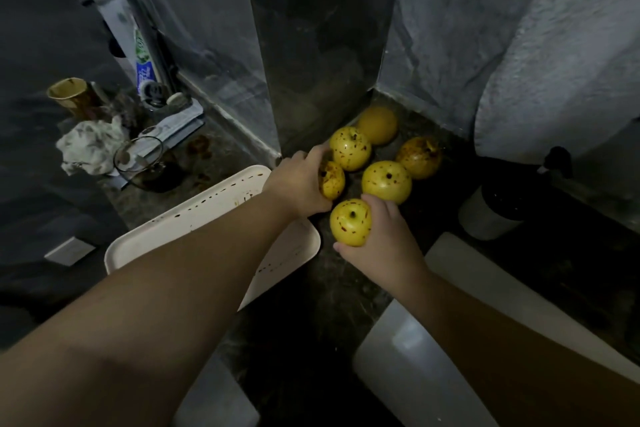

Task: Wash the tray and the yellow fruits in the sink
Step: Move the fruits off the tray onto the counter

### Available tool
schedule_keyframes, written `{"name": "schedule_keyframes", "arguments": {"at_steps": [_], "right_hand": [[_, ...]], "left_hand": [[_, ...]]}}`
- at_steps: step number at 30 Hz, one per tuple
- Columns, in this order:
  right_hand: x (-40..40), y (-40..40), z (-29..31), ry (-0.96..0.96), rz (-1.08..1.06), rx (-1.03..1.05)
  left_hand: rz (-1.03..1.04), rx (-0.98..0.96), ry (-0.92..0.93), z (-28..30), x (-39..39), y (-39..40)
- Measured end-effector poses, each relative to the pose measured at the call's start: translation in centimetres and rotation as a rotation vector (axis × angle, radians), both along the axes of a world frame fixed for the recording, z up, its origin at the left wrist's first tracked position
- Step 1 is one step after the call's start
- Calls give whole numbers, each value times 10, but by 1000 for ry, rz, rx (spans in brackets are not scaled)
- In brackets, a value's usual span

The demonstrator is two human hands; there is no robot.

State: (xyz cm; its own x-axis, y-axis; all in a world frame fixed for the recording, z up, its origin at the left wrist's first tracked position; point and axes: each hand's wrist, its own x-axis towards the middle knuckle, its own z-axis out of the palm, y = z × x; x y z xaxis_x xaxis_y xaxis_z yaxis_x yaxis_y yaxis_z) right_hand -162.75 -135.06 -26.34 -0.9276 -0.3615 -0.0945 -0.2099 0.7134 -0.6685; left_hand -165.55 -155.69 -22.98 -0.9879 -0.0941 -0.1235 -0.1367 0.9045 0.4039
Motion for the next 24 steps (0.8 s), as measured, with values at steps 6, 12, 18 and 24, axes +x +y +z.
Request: {"name": "schedule_keyframes", "arguments": {"at_steps": [6,12,18,24], "right_hand": [[2,1,2,-20,-19,16],[9,2,15,-22,5,39],[30,-2,44,363,100,263],[49,-53,52,247,353,262]], "left_hand": [[-1,49,-15,-3,8,-6],[15,63,0,13,34,-18],[173,43,83,34,104,-74],[535,-162,-94,28,200,-144]]}}
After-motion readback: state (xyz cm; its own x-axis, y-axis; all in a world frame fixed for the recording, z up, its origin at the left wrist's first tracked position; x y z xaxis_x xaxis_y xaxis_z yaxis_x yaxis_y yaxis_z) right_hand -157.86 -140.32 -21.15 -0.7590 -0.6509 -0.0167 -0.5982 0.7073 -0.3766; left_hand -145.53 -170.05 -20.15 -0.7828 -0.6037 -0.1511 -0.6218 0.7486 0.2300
